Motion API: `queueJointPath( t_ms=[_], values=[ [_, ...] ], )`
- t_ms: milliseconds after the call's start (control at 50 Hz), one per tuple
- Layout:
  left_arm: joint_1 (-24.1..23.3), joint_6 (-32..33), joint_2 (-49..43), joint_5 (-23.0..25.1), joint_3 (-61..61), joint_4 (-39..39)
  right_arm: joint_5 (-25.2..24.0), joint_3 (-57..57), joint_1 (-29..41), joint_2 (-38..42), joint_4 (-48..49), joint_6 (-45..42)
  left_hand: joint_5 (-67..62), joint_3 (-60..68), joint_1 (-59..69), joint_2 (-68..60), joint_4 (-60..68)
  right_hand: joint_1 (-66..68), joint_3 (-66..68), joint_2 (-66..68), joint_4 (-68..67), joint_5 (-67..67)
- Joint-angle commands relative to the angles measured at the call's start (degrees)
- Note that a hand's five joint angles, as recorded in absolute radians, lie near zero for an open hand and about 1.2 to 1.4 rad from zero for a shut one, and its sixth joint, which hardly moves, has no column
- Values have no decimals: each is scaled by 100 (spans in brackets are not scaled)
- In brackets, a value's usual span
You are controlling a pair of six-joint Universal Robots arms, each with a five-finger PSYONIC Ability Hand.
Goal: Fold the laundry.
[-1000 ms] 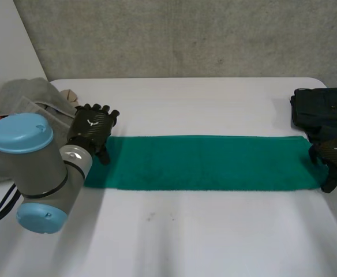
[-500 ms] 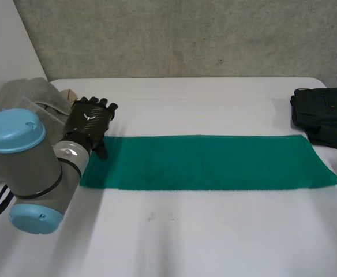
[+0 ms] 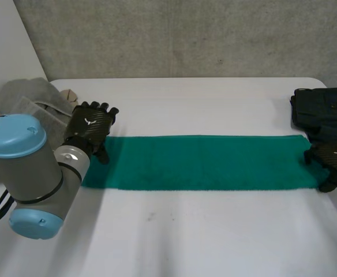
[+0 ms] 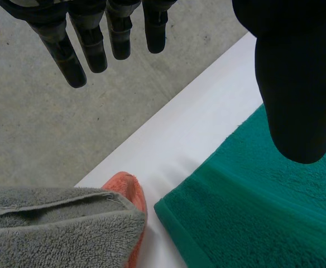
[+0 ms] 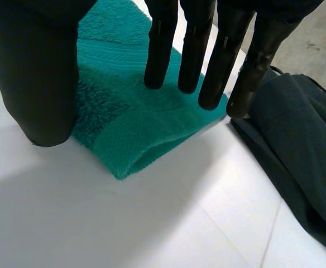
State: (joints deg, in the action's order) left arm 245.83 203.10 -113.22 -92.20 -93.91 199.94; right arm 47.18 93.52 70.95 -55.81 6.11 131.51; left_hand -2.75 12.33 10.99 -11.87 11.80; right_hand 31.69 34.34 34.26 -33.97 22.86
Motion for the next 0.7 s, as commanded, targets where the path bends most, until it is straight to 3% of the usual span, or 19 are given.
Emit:
queueJointPath(
  t_ms=[20, 40, 220, 340, 460, 540, 700],
  values=[
    [0, -16, 1, 0, -4, 19, 10, -237, 103, 220, 4, -11, 275, -233, -99, 187, -180, 3568, 3302, 3311, -3340, 3450],
    [0, -16, 1, 0, -4, 19, 36, -307, 103, 255, 4, -2, 275, -233, -99, 187, -180, 4819, 4553, 4561, -4591, 4701],
    [0, -24, 54, 0, -22, 19, 704, -404, 33, 53, 84, -29, 275, -233, -99, 187, -180, 4831, 4566, 4574, -4603, 4714],
    [0, -24, 151, 0, -30, 19, 906, -474, -756, -219, 40, -283, 275, -233, -99, 187, -180, 4831, 4566, 4574, -4603, 4714],
    [0, -24, 212, 0, -30, 10, 1012, -510, -969, -465, 39, -793, 275, -233, -99, 187, -180, 4831, 4566, 4574, -4603, 4714],
    [0, -24, 247, 0, -30, 19, 942, -475, -724, -614, 39, -873, 275, -233, -99, 187, -180, 4831, 4566, 4574, -4603, 4714],
    [9, -42, 467, -9, -48, 10, 959, -536, 1384, -1045, 285, -741, 275, -233, -99, 187, -180, 4831, 4566, 4574, -4603, 4714]
  ],
)
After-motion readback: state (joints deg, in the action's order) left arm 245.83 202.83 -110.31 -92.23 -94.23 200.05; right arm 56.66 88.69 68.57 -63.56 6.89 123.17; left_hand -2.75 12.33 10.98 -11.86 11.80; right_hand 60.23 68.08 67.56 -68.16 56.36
